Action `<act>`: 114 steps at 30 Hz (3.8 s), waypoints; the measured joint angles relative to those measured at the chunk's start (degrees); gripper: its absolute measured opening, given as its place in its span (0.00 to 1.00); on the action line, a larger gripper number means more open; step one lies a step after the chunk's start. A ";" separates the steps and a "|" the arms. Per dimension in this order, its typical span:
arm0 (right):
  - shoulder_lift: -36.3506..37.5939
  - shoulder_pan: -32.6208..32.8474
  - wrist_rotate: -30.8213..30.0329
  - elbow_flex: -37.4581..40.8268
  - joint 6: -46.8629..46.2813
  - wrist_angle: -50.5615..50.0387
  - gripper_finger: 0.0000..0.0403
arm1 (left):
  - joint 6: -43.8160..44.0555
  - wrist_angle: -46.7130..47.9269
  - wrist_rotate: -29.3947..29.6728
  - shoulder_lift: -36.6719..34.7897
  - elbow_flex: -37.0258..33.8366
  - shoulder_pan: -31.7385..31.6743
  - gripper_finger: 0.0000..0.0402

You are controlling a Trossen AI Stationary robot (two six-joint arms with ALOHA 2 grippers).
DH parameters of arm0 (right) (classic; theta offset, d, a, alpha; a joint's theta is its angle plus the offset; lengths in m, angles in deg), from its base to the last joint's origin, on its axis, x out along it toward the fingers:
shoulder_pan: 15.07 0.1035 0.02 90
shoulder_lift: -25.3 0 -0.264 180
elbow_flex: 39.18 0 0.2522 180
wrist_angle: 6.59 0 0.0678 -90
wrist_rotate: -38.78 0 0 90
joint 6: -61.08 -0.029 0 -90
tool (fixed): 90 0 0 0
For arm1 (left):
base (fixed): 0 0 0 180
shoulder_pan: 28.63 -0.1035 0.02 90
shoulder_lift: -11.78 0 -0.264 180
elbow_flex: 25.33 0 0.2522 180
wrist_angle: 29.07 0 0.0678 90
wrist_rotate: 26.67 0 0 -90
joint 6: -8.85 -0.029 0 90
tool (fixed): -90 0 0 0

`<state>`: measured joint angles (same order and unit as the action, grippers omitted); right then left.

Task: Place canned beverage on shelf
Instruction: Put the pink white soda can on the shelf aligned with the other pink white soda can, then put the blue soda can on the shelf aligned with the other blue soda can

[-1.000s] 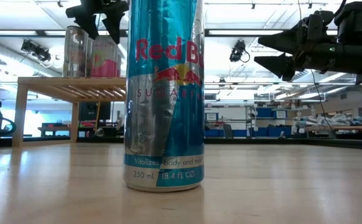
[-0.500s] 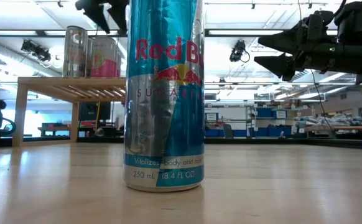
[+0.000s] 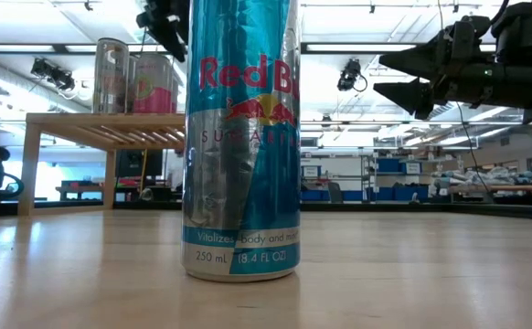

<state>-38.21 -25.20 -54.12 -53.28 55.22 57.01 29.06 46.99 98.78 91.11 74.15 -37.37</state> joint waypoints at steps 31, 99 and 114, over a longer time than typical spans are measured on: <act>0.00 0.00 0.00 0.00 0.00 0.05 0.96 | 5.14 4.88 0.75 3.86 -0.09 -1.37 0.90; -0.24 0.27 11.70 -7.15 -19.20 4.88 0.96 | -5.84 -11.64 -9.85 -8.19 -0.07 21.01 0.90; -0.24 13.65 8.17 -14.46 -10.68 -14.13 0.93 | -7.08 -10.36 -9.62 -8.61 -0.10 20.99 0.90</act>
<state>-38.45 -11.56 -45.95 -67.74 44.53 42.88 21.97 36.63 89.17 82.49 74.04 -16.38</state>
